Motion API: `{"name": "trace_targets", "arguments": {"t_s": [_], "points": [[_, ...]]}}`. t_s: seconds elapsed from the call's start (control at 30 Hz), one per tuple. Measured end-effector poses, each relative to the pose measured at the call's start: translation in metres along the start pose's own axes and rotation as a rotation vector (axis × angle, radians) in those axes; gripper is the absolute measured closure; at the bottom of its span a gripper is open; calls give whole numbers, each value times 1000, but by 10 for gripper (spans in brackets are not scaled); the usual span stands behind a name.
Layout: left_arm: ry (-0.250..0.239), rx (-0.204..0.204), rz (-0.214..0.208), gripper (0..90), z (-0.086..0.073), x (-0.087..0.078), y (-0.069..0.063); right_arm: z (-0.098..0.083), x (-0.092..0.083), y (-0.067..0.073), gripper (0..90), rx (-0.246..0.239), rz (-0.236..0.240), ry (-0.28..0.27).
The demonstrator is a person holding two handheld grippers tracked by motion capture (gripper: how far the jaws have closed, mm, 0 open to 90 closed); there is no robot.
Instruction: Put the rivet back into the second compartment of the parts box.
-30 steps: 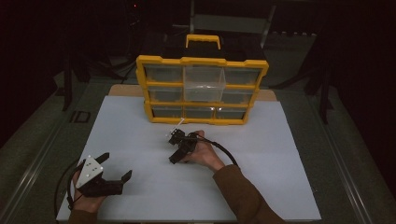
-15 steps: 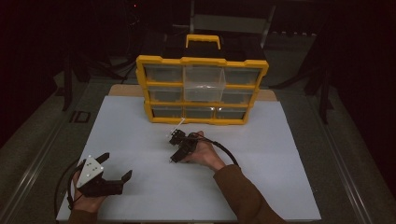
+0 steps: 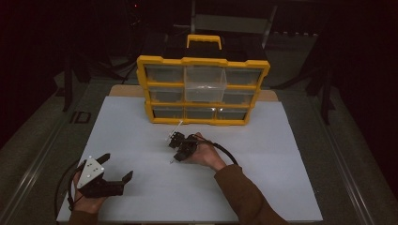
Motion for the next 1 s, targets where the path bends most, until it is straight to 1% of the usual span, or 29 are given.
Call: {"name": "trace_targets", "arguments": {"t_s": [0.07, 0.1, 0.13, 0.17, 0.3, 0.4, 0.47, 0.6, 0.7, 0.8, 0.83, 1.0], "points": [[0, -1, 0, 0, 0, 0, 0, 0, 0, 0, 747, -16, 2, 1], [0, -1, 0, 0, 0, 0, 0, 0, 0, 1, 761, -15, 3, 2], [0, -1, 1, 0, 0, 0, 0, 1, 0, 2, 771, -27, 4, 4], [0, -2, 1, 0, 0, 0, 0, 1, 0, 3, 781, -27, 2, 12], [0, -2, 1, 0, 0, 0, 0, 2, 0, 4, 821, -57, -5, 34], [1, -3, 1, 0, 0, 0, 0, 3, 0, 4, 824, -54, 0, 53], [1, -3, 1, 0, 0, 0, 0, 2, 0, 4, 825, -57, 3, 57], [1, -3, 1, 0, 0, 0, 0, 1, -2, 1, 832, -45, 18, 63], [2, -4, 0, 0, 0, 0, 0, -1, -3, -2, 833, -39, 29, 64], [1, -3, 1, 0, 0, 0, 0, -3, -6, -4, 833, -20, 39, 64], [1, -3, 1, 0, 0, 0, 0, -3, -8, -6, 833, -28, 38, 58], [1, -3, 1, 0, 0, 0, 0, -3, -16, -6, 834, -26, 54, 46]]}}
Point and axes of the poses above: each handheld gripper's, and its own axes: x roughly forward along the jaws, z roughly out of its top, y roughly to its left, the point moved 3 cm from there along x, roughly forward along the jaws, and after that the axes turned 4 degrees about x, right-handed, at the moved point
